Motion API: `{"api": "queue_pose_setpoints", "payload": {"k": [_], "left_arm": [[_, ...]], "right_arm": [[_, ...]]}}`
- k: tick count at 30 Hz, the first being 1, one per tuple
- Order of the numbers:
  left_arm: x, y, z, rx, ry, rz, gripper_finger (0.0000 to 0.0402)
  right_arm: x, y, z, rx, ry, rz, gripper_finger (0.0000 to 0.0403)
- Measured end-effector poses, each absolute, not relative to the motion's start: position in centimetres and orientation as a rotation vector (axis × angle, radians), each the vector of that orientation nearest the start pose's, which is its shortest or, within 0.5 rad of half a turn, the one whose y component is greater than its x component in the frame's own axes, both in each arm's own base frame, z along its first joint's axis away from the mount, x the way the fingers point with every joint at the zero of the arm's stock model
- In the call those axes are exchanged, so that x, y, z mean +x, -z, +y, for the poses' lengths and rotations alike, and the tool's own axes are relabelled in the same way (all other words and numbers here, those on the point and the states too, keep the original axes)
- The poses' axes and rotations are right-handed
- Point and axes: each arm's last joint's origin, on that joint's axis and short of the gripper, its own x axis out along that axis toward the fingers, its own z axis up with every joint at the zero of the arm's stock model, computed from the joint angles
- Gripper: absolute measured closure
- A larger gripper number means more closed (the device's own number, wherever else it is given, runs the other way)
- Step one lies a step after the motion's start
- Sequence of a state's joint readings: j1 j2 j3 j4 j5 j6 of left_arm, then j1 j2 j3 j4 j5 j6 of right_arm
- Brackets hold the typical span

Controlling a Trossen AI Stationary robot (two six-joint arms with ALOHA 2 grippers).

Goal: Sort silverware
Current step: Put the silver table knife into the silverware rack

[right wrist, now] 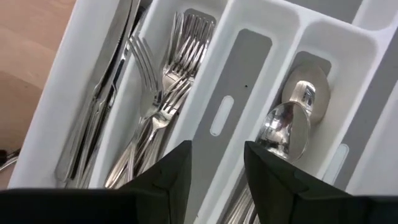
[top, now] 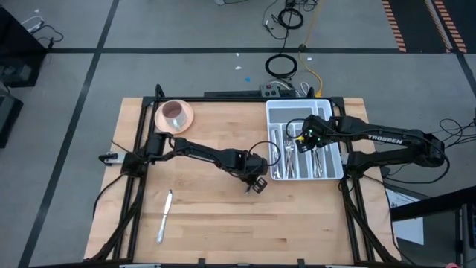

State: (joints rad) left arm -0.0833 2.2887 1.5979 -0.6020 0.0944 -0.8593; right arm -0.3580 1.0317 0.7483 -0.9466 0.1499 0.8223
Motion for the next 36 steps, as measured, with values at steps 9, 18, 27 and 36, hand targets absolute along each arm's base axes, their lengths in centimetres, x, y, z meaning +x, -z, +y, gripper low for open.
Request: {"api": "queue_pose_setpoints", "payload": {"k": [9, 18, 27, 36], "left_arm": [[43.6, -10.1, -6.9, -0.628, -0.437, 1.319, 0.04], [38.3, -12.8, -8.7, -0.451, -0.622, 1.67, 0.0401], [37.4, -15.7, -9.4, -0.425, -0.608, 1.605, 0.0401], [36.7, -18.4, -9.9, -0.402, -0.664, 1.474, 0.0402]], "right_arm": [[16.3, -23.0, -5.8, 0.821, 0.833, 0.974, 0.0266], [17.1, -23.2, -5.0, 0.785, 0.762, 0.938, 0.0266], [17.7, -23.4, -4.3, 0.709, 0.68, 0.928, 0.0266], [18.4, -23.5, -3.1, 0.428, 0.421, 0.981, 0.0265]]}}
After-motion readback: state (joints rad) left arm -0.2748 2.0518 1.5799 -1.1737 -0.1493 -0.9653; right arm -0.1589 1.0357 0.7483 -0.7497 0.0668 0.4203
